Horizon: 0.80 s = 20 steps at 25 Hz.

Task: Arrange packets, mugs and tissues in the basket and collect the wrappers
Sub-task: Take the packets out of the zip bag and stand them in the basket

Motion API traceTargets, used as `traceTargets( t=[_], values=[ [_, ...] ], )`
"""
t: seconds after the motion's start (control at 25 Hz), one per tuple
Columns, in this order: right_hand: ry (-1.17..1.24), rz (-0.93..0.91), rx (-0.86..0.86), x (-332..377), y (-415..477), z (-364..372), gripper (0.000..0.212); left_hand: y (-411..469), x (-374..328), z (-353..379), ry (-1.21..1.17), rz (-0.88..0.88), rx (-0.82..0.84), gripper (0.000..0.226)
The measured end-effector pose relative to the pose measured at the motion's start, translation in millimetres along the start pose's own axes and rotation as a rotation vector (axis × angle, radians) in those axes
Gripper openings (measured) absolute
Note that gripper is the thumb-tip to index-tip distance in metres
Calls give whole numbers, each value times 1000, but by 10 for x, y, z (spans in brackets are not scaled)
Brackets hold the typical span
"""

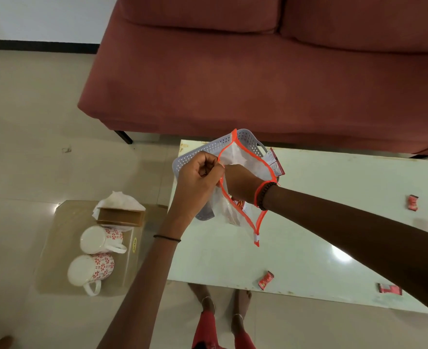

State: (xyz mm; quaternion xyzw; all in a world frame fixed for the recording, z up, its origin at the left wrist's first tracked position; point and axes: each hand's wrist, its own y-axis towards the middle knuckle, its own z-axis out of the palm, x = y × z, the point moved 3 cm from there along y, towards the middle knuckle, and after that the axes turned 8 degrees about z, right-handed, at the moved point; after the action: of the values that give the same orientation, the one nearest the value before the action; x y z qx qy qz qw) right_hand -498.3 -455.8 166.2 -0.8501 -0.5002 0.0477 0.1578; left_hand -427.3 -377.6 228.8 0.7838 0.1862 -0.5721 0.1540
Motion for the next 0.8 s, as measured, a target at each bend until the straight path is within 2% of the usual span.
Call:
traceTargets(
  t=[0.12,0.24,0.48,0.72,0.8],
  values=[
    [32,67,46,-49,-79,-28,23,22,10,6,4,-15,-17,7],
    [49,21,41,-56,-228,-241,22,50,49,11,17,-32,1,6],
    [257,-2,65,-170,-495,-680,29,121,146,-66,-15,-63,63,14],
    [837,-15,66,-386,-740,-1268,33,231,249,-158,23,-66,64,16],
    [1024,2,15,-473,-780,-1460,33,265,267,-183,-6,-62,51,22]
  ],
)
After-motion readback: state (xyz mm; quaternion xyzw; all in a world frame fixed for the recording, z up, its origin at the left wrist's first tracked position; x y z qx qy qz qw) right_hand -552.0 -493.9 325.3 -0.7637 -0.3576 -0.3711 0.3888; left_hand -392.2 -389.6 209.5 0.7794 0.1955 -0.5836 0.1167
